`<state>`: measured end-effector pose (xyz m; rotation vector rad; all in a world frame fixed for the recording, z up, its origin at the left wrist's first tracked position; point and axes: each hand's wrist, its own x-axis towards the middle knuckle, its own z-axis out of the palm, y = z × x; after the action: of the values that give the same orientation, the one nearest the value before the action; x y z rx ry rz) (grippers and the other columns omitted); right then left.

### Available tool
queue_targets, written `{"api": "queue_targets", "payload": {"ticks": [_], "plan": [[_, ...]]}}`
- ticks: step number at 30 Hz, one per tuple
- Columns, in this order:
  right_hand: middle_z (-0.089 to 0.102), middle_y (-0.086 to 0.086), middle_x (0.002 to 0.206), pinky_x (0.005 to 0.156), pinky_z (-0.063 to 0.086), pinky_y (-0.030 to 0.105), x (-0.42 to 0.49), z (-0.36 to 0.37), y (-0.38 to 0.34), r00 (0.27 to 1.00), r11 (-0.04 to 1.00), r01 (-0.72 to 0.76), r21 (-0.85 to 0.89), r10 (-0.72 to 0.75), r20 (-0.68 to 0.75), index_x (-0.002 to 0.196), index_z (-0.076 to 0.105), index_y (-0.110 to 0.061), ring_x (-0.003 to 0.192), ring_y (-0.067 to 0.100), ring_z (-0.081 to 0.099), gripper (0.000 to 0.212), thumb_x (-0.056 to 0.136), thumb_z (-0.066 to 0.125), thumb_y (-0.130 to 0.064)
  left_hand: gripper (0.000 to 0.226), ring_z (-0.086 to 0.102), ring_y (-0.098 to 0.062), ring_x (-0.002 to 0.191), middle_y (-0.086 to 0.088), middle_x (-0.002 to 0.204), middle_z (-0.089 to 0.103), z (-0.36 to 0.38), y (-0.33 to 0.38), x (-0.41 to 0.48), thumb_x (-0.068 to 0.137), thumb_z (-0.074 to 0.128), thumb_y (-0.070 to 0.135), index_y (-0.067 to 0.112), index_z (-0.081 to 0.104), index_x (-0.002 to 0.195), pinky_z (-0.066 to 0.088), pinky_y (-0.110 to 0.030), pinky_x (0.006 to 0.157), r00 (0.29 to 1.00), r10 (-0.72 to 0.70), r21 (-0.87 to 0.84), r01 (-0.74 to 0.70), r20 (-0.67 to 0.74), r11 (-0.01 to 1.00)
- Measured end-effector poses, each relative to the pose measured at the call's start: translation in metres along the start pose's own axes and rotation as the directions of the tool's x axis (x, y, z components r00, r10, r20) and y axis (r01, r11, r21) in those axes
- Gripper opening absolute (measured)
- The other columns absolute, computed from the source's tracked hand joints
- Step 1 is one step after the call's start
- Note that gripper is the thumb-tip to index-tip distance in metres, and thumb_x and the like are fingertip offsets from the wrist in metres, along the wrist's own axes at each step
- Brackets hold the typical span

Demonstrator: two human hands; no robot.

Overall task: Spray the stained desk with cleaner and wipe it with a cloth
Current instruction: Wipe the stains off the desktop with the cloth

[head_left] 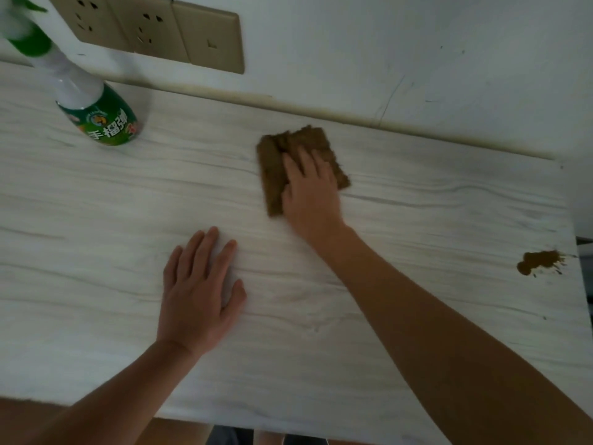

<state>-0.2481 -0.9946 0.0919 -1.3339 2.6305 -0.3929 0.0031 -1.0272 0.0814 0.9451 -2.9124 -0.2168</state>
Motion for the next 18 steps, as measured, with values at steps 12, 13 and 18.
{"api": "queue_targets", "payload": {"ticks": [12,13,18], "plan": [[0.032,0.013,0.161,0.117,0.027,0.041,0.012,-0.025,0.101,0.981,0.982,-0.184,-0.048,0.181,-0.069,0.153,0.038,-0.019,0.146,0.032,0.031,0.055,0.101,0.041,-0.034,0.065,0.032,-0.035,0.151,-0.014,0.162,0.037,0.000,0.001,0.000,0.093,0.042,0.046,0.016,0.049,0.150,0.022,-0.053,0.123,1.000,-0.007,-0.011,0.007,-0.015,1.000],[0.029,0.012,0.162,0.118,0.026,0.042,0.010,-0.033,0.120,0.969,0.970,-0.240,-0.049,0.236,-0.078,0.155,0.035,-0.020,0.147,0.032,0.028,0.055,0.102,0.040,-0.034,0.065,0.032,-0.035,0.151,-0.014,0.162,0.037,0.000,0.001,0.001,0.093,0.042,0.046,0.016,0.049,0.149,0.022,-0.053,0.123,1.000,-0.008,-0.014,0.008,-0.016,1.000],[0.024,0.012,0.164,0.121,0.020,0.044,-0.028,-0.049,0.168,0.922,0.925,-0.379,-0.019,0.376,-0.097,0.157,0.030,-0.020,0.149,0.034,0.022,0.056,0.103,0.037,-0.034,0.064,0.033,-0.036,0.150,-0.015,0.161,0.039,-0.001,0.003,0.000,0.092,0.041,0.046,0.015,0.050,0.148,0.022,-0.053,0.122,1.000,-0.007,-0.023,0.006,-0.029,1.000]]}}
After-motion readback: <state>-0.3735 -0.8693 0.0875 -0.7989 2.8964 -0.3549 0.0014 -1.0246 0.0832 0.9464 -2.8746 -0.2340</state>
